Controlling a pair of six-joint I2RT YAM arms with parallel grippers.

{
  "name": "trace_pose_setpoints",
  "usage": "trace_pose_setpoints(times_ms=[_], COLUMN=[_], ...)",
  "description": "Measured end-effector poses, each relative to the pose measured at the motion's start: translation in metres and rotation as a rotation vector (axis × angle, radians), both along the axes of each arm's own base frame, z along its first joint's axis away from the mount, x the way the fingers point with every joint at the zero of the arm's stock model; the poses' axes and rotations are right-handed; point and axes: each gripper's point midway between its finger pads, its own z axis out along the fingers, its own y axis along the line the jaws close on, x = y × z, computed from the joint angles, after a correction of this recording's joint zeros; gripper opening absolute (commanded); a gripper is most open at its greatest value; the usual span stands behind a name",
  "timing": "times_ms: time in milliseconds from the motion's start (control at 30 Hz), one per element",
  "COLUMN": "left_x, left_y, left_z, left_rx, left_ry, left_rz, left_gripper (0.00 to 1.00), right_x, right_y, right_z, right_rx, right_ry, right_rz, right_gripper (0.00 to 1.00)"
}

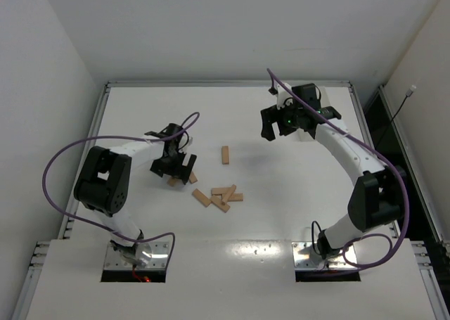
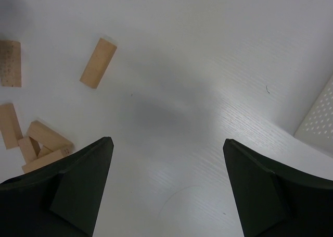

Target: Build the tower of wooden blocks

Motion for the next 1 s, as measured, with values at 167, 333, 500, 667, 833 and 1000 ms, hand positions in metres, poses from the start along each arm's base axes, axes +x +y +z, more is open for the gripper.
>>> trace_pose_setpoints(times_ms=[167,333,500,667,833,1000], left_x=[0.002,0.003,0.005,0.007,0.006,0.017], left_y=[-0.001,-0.002,-0.003,-0.002,0.007,0.004], left_z=[-0.006,-0.006,-0.007,-0.005,-0.004,0.019], left_rx=[0.004,0.003,0.004,0.011,0.063,0.061], left_ry=[0.024,0.024,0.029,0.03,0.024,0.008], left_rz=[0.003,0.001,-0.002,0.003,0.092,0.188], left_gripper=[0.8,0.53,0.28,0.0,0.0,0.0], right_x=[0.0,0.0,-0.001,-0.001,-0.002,-0.003], right_y=[0.0,0.003,0.003,0.003,0.005,0.006], right_z=[-0.001,-0.002,-0.004,-0.004,-0.003,-0.003], right_rx=[0.012,0.021,0.035,0.044,0.057,0.064], right_ry=[0.008,0.016,0.025,0.03,0.036,0.039], right_rz=[0.003,0.011,0.014,0.016,0.019,0.02], right_gripper=[0.83,0.82,0.82,0.82,0.82,0.82])
